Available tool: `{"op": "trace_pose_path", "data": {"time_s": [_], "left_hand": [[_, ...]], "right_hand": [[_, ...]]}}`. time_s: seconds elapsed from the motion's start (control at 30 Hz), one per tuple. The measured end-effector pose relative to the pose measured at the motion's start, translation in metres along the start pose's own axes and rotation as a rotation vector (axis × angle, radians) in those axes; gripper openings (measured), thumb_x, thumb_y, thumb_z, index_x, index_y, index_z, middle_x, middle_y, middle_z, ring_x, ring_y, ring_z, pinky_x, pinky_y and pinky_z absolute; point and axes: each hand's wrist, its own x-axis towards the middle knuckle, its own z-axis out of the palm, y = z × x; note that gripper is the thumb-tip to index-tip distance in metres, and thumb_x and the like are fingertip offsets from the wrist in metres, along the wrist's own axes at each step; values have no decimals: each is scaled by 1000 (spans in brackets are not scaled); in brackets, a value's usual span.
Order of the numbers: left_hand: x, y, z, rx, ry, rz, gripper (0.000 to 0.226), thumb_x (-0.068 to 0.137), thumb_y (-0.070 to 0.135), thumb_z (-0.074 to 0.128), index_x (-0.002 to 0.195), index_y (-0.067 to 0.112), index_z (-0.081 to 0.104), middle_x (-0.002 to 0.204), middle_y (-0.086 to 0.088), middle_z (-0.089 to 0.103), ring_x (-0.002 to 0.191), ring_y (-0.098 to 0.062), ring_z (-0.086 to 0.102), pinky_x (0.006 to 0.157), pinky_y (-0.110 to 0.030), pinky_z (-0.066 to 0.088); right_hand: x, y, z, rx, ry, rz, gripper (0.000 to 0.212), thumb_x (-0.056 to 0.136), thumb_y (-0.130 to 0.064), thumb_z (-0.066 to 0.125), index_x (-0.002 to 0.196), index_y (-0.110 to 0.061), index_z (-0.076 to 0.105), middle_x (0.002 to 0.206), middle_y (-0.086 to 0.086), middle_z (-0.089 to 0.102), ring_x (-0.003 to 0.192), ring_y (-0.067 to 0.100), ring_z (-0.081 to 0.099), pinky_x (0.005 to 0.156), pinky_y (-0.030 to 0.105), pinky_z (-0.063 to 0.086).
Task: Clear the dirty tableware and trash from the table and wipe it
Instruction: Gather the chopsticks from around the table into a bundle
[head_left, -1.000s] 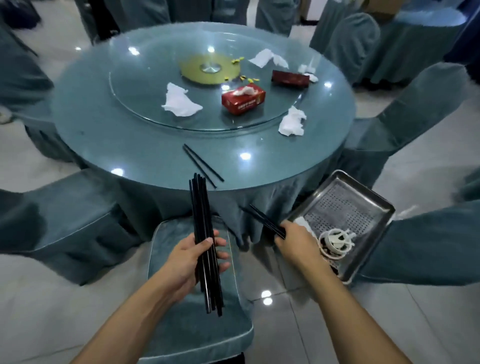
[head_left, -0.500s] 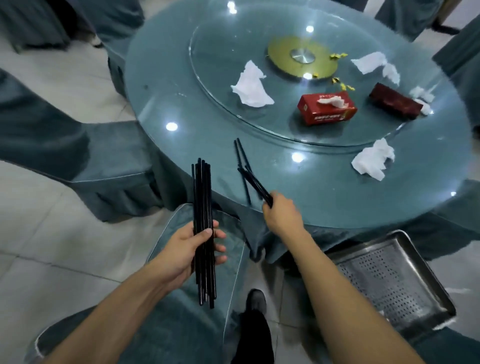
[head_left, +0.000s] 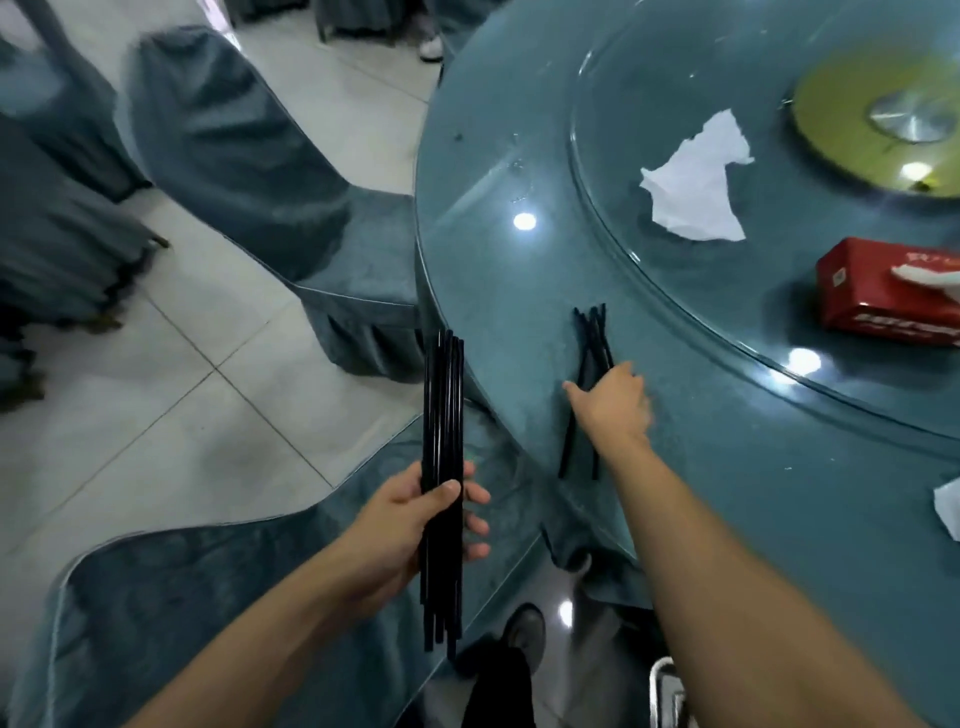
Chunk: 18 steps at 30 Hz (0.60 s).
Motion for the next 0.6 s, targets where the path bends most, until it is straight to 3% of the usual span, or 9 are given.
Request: {"op": "trace_pose_path", "data": {"time_s": [0.33, 0.47, 0.6], "left_hand": [[1, 1, 9, -33, 52, 23, 19, 104, 3, 46, 120, -2, 55, 91, -12, 71, 73, -27, 66, 68, -45, 62], [-4, -6, 6, -26, 41, 19, 21, 104, 4, 46, 123, -2, 54, 93, -13, 70, 74, -27, 66, 70, -46, 62], [-15, -19, -4, -5, 13, 19, 20, 105, 5, 45, 122, -1, 55, 95, -13, 70, 75, -28, 66, 71, -45, 62]], "right_hand": [[-5, 11, 30, -116, -103, 2, 33, 98, -18, 53, 122, 3, 60, 123, 22, 63, 111, 39, 63, 89, 42, 52], [-17, 20, 35, -201, -14, -37, 34, 100, -13, 45, 127, 7, 50, 125, 22, 61, 109, 37, 64, 88, 42, 53], [-39, 30, 26, -71, -63, -37, 39, 101, -21, 47, 128, 7, 44, 126, 24, 58, 113, 40, 59, 90, 44, 48]]}}
